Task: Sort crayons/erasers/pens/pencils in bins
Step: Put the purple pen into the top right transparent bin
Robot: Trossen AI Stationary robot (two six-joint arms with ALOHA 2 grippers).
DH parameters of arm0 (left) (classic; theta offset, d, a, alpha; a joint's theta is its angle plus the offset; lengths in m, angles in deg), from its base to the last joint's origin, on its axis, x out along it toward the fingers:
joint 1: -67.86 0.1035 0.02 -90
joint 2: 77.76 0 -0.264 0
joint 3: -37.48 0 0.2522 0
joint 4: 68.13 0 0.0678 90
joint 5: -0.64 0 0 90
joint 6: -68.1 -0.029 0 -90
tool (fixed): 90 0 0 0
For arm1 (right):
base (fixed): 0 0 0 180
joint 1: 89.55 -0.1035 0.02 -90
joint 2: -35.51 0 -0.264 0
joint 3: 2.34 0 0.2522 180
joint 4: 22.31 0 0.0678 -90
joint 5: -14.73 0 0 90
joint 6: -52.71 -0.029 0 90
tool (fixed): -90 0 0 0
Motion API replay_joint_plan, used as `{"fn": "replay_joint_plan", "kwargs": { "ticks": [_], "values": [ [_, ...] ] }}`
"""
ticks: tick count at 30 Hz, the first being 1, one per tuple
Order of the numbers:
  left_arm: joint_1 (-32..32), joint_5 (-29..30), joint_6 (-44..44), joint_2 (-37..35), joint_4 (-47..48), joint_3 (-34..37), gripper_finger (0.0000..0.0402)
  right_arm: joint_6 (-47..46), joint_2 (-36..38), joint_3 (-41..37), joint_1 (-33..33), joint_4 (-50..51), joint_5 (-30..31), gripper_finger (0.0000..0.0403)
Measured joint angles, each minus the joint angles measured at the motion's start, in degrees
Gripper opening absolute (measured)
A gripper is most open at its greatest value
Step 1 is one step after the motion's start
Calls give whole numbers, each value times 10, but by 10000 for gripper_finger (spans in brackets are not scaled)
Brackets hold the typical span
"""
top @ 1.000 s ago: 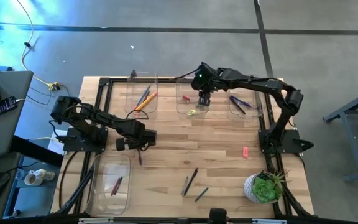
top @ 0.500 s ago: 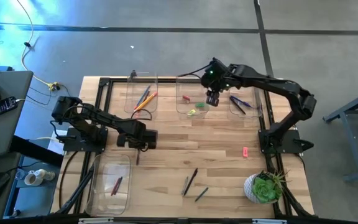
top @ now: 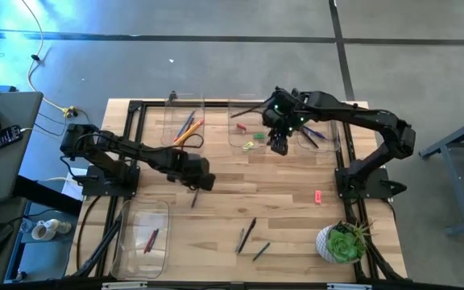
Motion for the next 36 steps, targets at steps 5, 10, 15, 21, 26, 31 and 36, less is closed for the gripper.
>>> {"fn": "replay_joint_plan", "kwargs": {
  "ticks": [5, 10, 15, 21, 26, 31, 36],
  "values": [
    [21, -4, -69, -2, -97, 0, 32, -42, 2, 0, -47, 1, -22, 172],
    [46, -29, -141, -3, -204, 0, 32, -84, 2, 0, -92, 3, -32, 172],
    [73, -61, -202, -3, -306, 0, 32, -154, 6, 0, -127, 1, -38, 172],
    [99, -81, -258, -4, -430, -1, 32, -246, 13, 0, -156, -35, -37, 172],
    [115, -85, -288, -4, -521, -1, 32, -310, 22, 0, -166, -70, -11, 169],
    [124, -85, -302, -4, -607, -1, 32, -350, 25, 0, -167, -105, 32, 159],
    [126, -82, -312, -4, -685, -1, 32, -372, 25, 0, -167, -149, 60, 154]
  ]
}}
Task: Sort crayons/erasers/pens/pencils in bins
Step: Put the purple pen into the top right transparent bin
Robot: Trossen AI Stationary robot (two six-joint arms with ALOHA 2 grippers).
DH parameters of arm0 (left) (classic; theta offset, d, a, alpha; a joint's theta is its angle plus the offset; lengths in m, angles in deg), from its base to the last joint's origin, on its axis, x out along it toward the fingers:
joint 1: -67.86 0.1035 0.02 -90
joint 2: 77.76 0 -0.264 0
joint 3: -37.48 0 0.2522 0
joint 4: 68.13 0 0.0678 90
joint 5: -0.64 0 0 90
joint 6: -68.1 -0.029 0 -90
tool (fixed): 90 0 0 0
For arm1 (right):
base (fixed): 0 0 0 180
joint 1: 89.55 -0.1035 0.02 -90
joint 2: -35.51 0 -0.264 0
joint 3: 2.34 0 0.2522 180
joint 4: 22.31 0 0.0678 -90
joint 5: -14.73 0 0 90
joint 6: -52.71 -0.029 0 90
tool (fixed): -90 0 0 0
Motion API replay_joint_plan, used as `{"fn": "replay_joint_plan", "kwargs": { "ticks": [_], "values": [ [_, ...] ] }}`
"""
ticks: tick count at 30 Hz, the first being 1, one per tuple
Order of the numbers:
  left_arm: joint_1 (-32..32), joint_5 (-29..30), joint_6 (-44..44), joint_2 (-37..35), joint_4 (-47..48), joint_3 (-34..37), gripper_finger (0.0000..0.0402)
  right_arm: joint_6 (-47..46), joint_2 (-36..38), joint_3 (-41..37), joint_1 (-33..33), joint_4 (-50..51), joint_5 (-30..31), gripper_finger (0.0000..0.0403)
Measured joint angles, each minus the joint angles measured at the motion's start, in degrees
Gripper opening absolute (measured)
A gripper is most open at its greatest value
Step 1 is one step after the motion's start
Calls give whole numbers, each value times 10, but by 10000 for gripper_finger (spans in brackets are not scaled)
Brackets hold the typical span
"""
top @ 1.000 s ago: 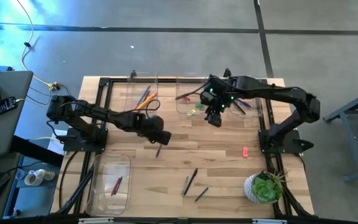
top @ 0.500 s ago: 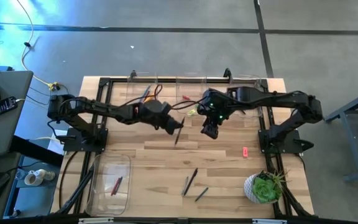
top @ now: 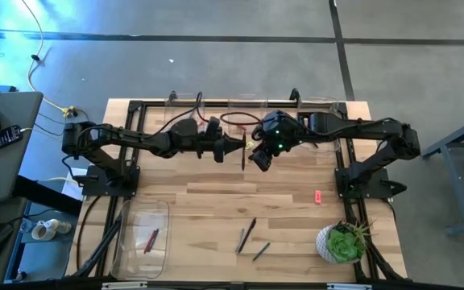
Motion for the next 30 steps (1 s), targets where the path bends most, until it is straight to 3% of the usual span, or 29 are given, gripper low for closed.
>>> {"fn": "replay_joint_plan", "kwargs": {
  "ticks": [19, 30],
  "values": [
    [3, 6, -51, 0, -80, 0, 32, -55, -3, 0, 10, -83, 77, 148],
    [3, 7, -92, 0, -78, 0, 33, -67, -6, 0, 9, -83, 67, 11]
  ]
}}
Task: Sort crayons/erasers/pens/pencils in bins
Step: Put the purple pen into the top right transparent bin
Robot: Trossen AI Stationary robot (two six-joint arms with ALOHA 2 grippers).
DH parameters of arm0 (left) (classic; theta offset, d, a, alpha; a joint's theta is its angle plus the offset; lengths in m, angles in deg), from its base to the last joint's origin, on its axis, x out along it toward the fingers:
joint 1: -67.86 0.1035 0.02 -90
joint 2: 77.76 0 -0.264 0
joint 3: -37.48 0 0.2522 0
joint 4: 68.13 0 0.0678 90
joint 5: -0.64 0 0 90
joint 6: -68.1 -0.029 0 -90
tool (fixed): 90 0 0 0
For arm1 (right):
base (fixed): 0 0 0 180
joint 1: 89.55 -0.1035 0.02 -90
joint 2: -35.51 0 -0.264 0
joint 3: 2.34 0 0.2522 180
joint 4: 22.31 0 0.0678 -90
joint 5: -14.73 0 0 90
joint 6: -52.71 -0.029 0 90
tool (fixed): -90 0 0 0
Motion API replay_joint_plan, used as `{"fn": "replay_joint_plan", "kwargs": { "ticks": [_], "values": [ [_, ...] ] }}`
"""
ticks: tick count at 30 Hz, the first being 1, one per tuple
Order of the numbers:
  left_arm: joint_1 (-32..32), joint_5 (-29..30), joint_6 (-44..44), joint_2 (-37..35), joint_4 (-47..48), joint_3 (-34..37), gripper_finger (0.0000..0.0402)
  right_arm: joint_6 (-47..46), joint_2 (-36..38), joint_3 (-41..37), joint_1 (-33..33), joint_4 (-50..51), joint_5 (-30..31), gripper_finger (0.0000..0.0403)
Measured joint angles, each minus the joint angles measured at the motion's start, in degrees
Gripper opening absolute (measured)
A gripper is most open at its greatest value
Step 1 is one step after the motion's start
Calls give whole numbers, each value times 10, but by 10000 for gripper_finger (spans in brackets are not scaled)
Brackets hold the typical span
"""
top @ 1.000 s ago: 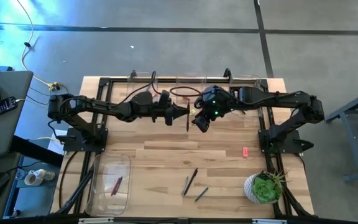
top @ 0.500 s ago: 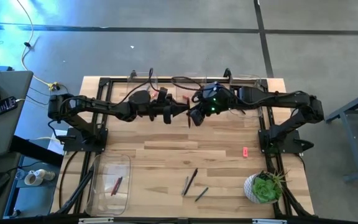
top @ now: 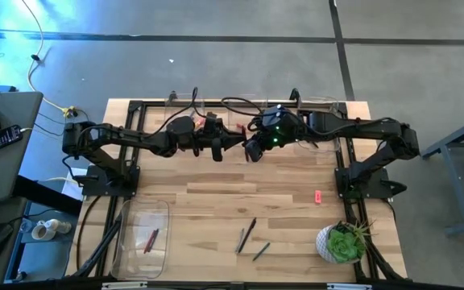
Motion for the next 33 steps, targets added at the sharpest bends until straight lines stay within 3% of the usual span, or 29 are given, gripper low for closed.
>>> {"fn": "replay_joint_plan", "kwargs": {
  "ticks": [5, 11, 19, 33],
  "values": [
    [0, 0, -9, 0, 2, 0, 50, 0, 0, 0, 0, 7, 1, 20],
    [0, 2, -79, 0, 20, 0, 107, 15, 0, 0, 5, 28, 6, 5],
    [0, 62, -135, 0, 79, 0, 172, 44, 9, 0, 46, 143, 38, 6],
    [0, 139, -152, 0, 240, 0, 157, 145, 75, 0, 198, 343, 227, 7]
  ]
}}
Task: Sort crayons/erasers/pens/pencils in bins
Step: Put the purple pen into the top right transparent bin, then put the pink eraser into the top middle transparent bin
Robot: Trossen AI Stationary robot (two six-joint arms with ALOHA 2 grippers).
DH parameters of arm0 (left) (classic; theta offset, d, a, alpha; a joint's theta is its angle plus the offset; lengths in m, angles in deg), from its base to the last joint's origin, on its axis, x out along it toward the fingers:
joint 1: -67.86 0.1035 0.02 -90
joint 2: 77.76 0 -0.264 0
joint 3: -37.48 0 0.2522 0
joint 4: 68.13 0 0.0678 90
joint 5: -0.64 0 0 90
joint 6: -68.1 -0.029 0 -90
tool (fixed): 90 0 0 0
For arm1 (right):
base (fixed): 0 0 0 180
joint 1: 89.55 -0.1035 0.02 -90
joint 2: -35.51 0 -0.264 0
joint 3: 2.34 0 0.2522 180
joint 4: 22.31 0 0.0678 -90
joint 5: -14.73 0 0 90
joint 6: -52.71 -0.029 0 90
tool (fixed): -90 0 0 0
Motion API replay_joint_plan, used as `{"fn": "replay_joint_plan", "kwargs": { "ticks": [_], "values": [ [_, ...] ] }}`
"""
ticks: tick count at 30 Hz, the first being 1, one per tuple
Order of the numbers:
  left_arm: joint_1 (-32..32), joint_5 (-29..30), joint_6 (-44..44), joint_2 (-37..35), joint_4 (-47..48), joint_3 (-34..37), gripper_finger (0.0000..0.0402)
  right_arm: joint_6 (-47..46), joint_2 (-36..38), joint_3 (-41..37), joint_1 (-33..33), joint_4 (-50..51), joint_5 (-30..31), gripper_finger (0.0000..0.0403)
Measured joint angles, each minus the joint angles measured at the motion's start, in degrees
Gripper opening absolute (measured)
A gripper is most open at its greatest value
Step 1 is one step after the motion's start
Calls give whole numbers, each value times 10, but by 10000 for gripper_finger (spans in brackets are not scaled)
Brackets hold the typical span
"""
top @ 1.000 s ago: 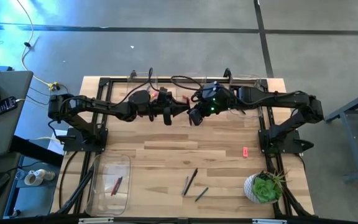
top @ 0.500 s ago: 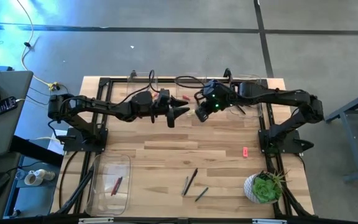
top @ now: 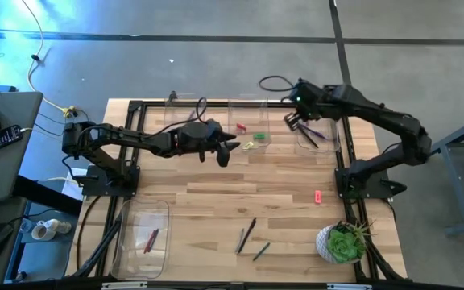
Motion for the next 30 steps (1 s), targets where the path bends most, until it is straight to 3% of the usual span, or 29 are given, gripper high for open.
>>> {"fn": "replay_joint_plan", "kwargs": {
  "ticks": [7, 14, 21, 25, 30],
  "values": [
    [0, 22, 0, 0, 52, 0, 151, 35, -22, -11, 79, 39, -3, 7],
    [0, 38, -5, -26, 118, 0, 145, 36, -23, -137, 123, 2, -61, 7],
    [18, 43, -9, -74, 255, 0, 136, 20, -23, -222, 125, -60, -92, 9],
    [29, 44, -9, -107, 313, 0, 132, 5, -23, -247, 125, -64, -100, 37],
    [40, 44, -26, -142, 351, 0, 131, -19, -23, -250, 125, -58, -112, 112]
  ]
}}
